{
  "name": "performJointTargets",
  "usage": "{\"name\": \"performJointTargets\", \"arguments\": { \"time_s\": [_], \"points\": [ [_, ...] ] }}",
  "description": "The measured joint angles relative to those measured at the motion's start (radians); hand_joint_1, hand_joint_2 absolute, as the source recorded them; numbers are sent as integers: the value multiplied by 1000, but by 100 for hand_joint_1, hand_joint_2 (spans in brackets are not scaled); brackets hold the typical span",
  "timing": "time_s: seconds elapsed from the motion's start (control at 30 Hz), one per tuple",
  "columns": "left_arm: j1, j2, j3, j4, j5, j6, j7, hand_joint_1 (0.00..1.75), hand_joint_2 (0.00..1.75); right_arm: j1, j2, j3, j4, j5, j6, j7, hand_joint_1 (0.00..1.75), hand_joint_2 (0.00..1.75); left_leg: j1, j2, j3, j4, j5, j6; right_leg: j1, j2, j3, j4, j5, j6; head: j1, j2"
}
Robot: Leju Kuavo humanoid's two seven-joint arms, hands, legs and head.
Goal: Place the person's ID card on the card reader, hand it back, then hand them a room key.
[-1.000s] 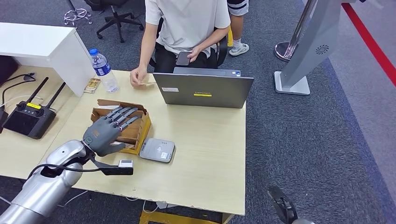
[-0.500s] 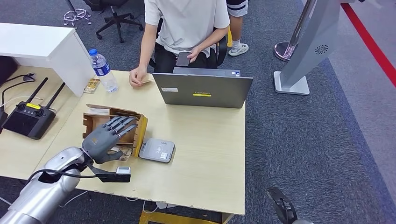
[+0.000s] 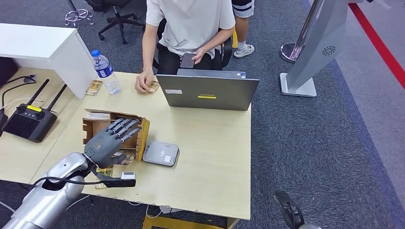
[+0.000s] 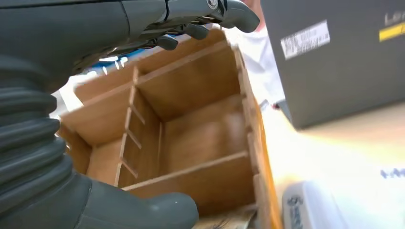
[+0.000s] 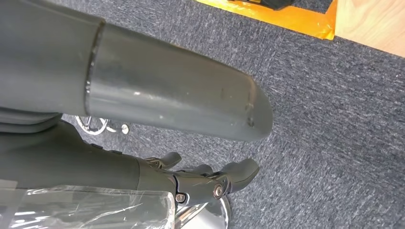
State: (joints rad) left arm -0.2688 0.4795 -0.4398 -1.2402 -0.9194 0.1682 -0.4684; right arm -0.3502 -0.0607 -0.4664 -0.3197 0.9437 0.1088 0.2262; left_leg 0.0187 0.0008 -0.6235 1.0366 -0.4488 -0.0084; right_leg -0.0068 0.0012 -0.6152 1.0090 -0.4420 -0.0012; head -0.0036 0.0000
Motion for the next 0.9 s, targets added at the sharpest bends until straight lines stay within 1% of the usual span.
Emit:
{"name": "performJointTargets", "arguments": {
  "time_s": [0.13,0.2,0.53,0.9],
  "points": [
    [9,-54,21,0,-51,98,26,0,175,-3,1,0,0,0,-5,1,0,0,0,0,0,0,0,0,0,0,0,0,0,0,0,0],
    [10,-71,25,2,-65,115,37,0,175,-5,1,0,0,-1,-5,3,0,0,0,0,0,0,0,0,0,0,0,0,0,0,0,0],
    [-9,-120,49,51,-90,134,51,0,175,-12,1,0,0,-7,-9,8,0,0,0,0,0,0,0,0,0,0,0,0,0,0,0,0],
    [-15,-142,55,81,-98,149,56,0,175,-12,2,0,0,-7,-17,8,0,0,0,0,0,0,0,0,0,0,0,0,0,0,0,0]
  ]
}}
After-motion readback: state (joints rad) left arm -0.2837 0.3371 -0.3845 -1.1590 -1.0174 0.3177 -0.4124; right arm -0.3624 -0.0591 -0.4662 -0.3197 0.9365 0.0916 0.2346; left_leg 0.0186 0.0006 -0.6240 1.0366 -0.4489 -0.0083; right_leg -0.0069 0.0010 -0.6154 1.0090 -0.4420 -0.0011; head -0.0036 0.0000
